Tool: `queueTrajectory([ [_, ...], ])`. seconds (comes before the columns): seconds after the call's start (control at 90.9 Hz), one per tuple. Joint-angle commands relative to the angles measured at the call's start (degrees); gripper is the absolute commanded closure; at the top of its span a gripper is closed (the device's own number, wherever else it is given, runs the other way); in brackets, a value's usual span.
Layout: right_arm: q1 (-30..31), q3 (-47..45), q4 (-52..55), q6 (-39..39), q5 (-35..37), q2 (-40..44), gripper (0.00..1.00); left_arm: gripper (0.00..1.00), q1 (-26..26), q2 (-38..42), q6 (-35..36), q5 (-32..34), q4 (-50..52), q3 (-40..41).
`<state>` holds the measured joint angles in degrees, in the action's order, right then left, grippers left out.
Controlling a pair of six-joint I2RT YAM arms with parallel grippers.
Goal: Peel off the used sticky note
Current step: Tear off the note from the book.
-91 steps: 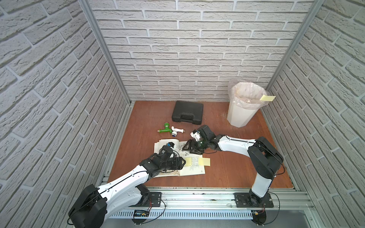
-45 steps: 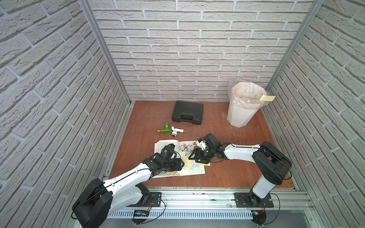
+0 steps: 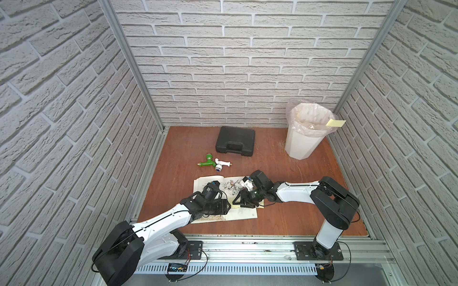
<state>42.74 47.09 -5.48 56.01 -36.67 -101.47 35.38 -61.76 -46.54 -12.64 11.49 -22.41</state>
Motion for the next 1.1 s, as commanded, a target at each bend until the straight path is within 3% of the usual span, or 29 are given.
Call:
queueTrajectory([
  [0.0, 0.44, 1.40, -3.54, 1.32, -1.55, -1.33, 0.56, 0.34, 0.07, -0.02, 0.66, -0.06, -0.03, 0.27],
  [0.451, 0.25, 3.05, -4.64, 2.97, -1.55, -2.86, 0.89, 0.33, -0.44, 0.05, 1.10, -0.18, -0.08, 0.76],
  [1.089, -1.67, 4.41, -4.68, 4.09, -0.38, -0.73, 0.95, 0.33, -0.90, 1.63, 1.54, -0.51, -0.69, 2.37],
])
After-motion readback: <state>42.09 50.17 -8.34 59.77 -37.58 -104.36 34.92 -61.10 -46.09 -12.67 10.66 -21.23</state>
